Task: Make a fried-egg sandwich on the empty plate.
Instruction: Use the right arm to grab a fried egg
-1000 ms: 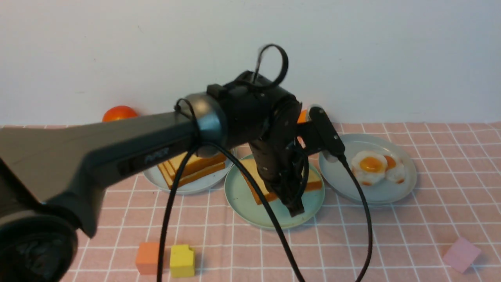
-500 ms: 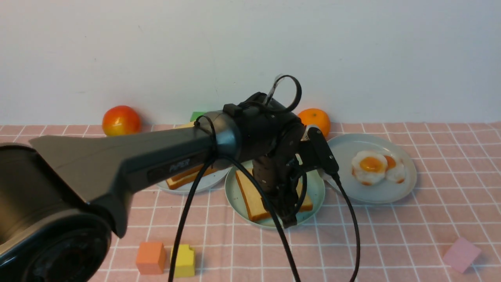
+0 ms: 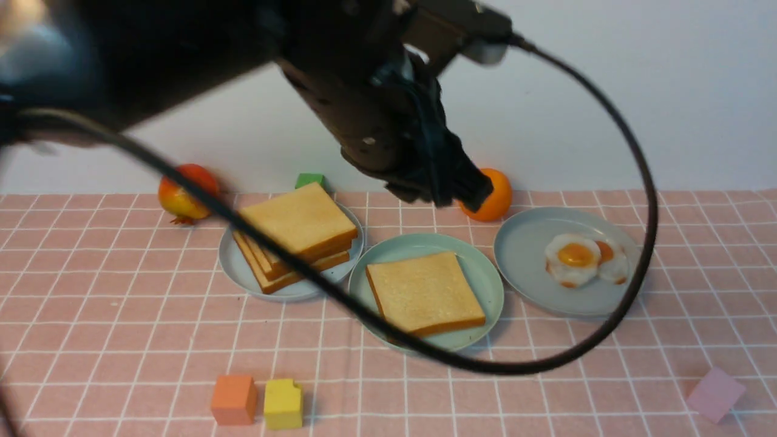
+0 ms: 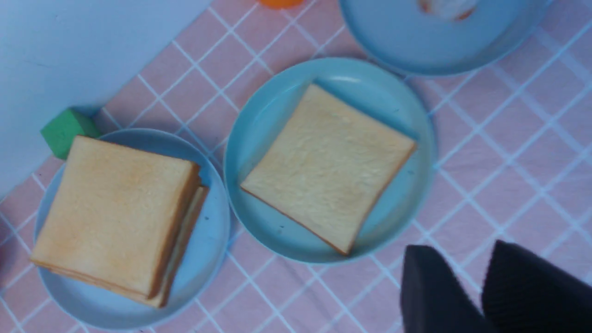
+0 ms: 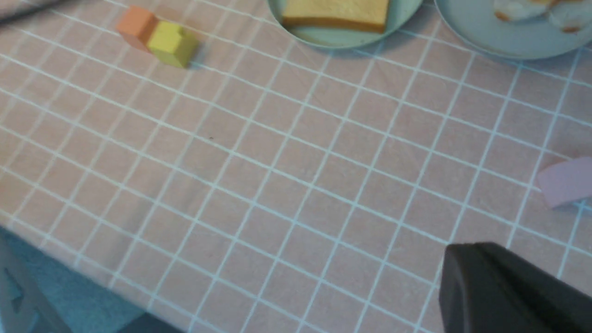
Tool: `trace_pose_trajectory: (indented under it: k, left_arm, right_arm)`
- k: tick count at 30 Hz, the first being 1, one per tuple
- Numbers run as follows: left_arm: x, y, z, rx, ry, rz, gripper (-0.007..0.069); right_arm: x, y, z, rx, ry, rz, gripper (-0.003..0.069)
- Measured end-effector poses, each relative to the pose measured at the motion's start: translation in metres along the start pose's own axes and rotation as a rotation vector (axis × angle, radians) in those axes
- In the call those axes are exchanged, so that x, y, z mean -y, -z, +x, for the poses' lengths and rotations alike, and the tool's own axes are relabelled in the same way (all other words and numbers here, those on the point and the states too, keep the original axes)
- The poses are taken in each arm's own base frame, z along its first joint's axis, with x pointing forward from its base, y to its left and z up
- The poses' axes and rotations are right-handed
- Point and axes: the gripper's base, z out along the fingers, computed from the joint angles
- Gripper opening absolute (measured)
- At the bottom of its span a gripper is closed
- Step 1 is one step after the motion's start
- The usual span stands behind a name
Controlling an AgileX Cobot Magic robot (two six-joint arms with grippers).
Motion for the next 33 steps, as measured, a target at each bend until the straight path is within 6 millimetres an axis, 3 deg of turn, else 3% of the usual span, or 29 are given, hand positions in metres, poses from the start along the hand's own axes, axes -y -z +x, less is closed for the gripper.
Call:
trace_pose_trajectory:
  k: [2,5,6,8,9,10,11,14,18,21,22,23,25,26,32,33]
  left_arm:
    - [0.003,0.035,0.016,0.021,0.035,0.063,0.0012]
    - [0.006,0.076,0.052,0.051,0.058,0.159,0.0012]
    - [0.007,0.075,0.057,0.039,0.062,0.171,0.0012]
    - [0.009,0.101,0.088,0.107,0.057,0.232,0.0012]
    - [0.009,0.108,0.108,0.135,0.055,0.260,0.0012]
    - [0.009,0.112,0.109,0.155,0.051,0.261,0.0012]
    - [0.009,0.120,0.134,0.197,0.045,0.285,0.0012]
    - [0.007,0.136,0.173,0.297,0.050,0.304,0.0012]
    - [0.004,0.138,0.208,0.374,0.066,0.305,0.0012]
    - [0.003,0.141,0.218,0.417,0.070,0.303,0.0012]
    - [0.003,0.144,0.222,0.436,0.071,0.304,0.0012]
    - [0.002,0.145,0.222,0.438,0.071,0.304,0.0012]
    - [0.002,0.145,0.223,0.444,0.069,0.304,0.0012]
    - [0.002,0.145,0.223,0.444,0.070,0.305,0.0012]
    - [0.004,0.136,0.219,0.404,0.075,0.306,0.0012]
    - [0.004,0.136,0.219,0.403,0.075,0.306,0.0012]
  right_arm:
    - [0.006,-0.029,-0.019,-0.033,0.007,0.050,0.0045]
    - [0.020,-0.079,-0.043,-0.110,0.037,0.143,0.0050]
    - [0.021,-0.083,-0.044,-0.120,0.036,0.149,0.0050]
    - [0.036,-0.114,-0.057,-0.198,0.016,0.195,0.0053]
    - [0.046,-0.133,-0.064,-0.249,-0.009,0.213,0.0053]
    - [0.049,-0.134,-0.066,-0.249,-0.018,0.219,0.0053]
    - [0.064,-0.154,-0.072,-0.295,-0.066,0.232,0.0053]
    - [0.090,-0.183,-0.084,-0.317,-0.159,0.237,0.0055]
    - [0.118,-0.224,-0.094,-0.324,-0.302,0.199,0.0066]
    - [0.131,-0.247,-0.099,-0.332,-0.336,0.193,0.0087]
    - [0.138,-0.263,-0.104,-0.338,-0.340,0.196,0.0113]
    - [0.139,-0.264,-0.106,-0.333,-0.339,0.196,0.0122]
    - [0.150,-0.286,-0.119,-0.323,-0.328,0.209,0.0205]
    - [0.151,-0.287,-0.120,-0.323,-0.326,0.210,0.0205]
    - [0.171,-0.320,-0.139,-0.316,-0.262,0.269,0.0451]
    - [0.172,-0.323,-0.139,-0.318,-0.262,0.268,0.0458]
